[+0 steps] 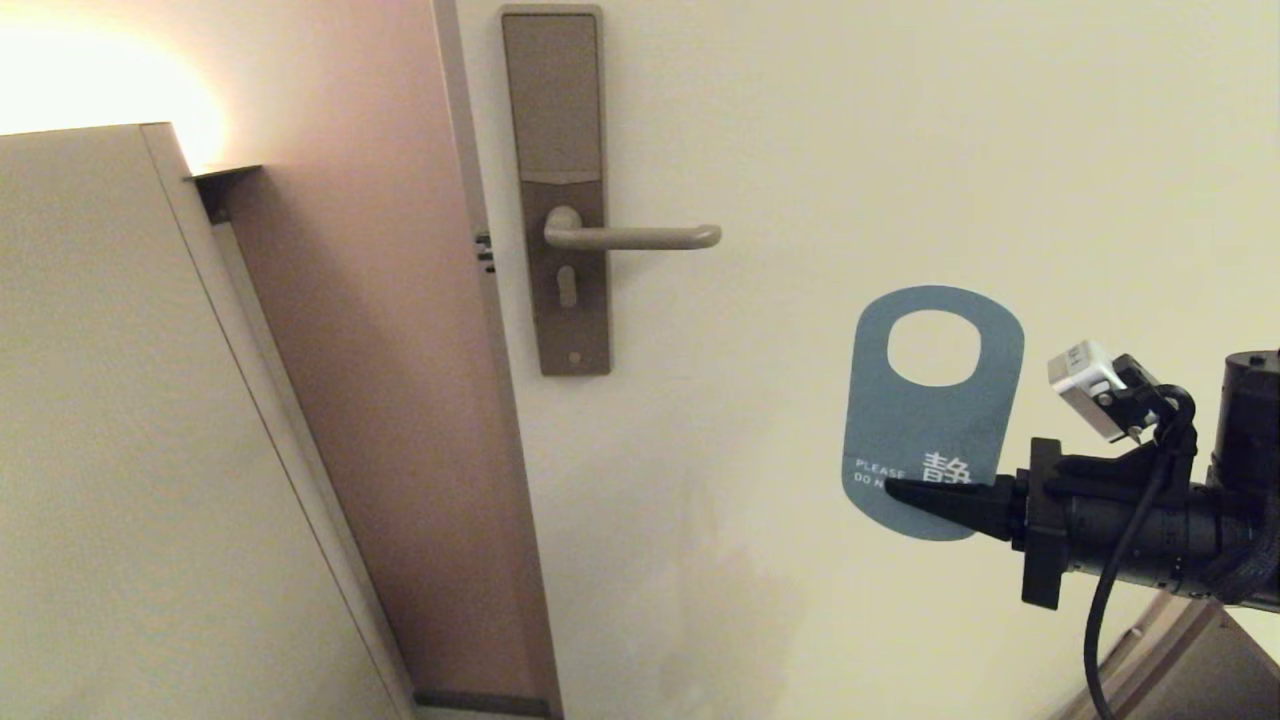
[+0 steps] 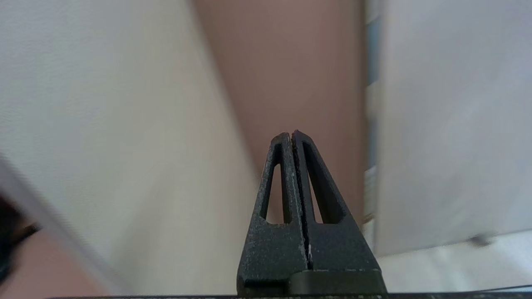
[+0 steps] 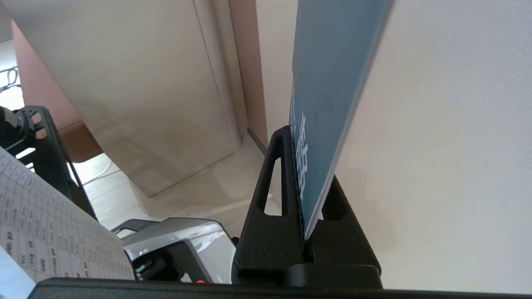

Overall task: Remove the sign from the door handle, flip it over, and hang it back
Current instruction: Hang the sign back with the other side facing out

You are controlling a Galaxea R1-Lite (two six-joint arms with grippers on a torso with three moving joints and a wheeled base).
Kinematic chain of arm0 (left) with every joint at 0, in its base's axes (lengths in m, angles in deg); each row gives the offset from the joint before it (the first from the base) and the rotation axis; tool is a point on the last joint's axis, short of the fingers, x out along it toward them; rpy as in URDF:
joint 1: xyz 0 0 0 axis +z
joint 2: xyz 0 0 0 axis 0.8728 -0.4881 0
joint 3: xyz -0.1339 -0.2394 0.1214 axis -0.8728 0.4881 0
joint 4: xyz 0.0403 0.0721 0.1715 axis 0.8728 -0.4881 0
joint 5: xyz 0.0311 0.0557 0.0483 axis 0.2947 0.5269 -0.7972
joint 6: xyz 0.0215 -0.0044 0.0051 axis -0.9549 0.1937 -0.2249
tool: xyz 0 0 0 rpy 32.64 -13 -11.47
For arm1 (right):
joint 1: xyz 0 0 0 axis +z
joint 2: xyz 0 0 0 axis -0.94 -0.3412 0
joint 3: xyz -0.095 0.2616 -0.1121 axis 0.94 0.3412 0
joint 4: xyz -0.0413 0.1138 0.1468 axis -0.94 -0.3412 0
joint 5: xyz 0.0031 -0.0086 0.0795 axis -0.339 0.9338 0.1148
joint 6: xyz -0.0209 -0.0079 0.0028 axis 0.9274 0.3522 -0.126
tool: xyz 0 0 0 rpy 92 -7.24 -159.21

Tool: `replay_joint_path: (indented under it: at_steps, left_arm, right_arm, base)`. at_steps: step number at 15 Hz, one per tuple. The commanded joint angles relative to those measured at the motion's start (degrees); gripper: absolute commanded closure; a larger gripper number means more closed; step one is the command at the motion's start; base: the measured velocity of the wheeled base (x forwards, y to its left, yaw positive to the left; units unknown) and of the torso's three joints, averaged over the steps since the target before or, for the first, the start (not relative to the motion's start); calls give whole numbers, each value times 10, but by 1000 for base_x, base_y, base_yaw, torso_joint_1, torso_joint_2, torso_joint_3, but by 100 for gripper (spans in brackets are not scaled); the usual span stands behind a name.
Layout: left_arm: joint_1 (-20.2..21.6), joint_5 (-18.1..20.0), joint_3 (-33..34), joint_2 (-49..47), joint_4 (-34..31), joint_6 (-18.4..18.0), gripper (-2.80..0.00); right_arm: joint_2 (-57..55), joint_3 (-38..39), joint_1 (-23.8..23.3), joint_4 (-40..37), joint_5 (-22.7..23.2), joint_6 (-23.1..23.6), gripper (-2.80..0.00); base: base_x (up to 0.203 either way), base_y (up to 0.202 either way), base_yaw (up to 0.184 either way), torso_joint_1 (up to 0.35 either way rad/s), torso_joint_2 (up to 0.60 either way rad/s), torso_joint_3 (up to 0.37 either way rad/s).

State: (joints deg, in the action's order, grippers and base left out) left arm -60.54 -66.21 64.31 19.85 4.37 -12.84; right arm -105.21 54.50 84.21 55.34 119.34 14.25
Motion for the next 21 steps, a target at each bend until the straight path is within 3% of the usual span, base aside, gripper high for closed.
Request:
replay_joint_path:
  at_steps: [1,4,9,21]
  left_arm:
    - [-2,6,5,39,0,18,0]
    - [-2,3,5,39,-1,29,0]
    - [-3,-18,5,39,1,101,0]
    - [-3,-19,5,39,1,105,0]
  right_arm:
    - [0,1,-9,2,2,0,0]
    - [0,3,-24,2,2,0,0]
    - [7,12,-35,2,3,-1,0]
    - [9,12,-56,1,-12,0,0]
  base:
    - [0,0,0,0,0,0]
    - [0,0,0,0,0,0]
    - [0,0,0,0,0,0]
    - [0,0,0,0,0,0]
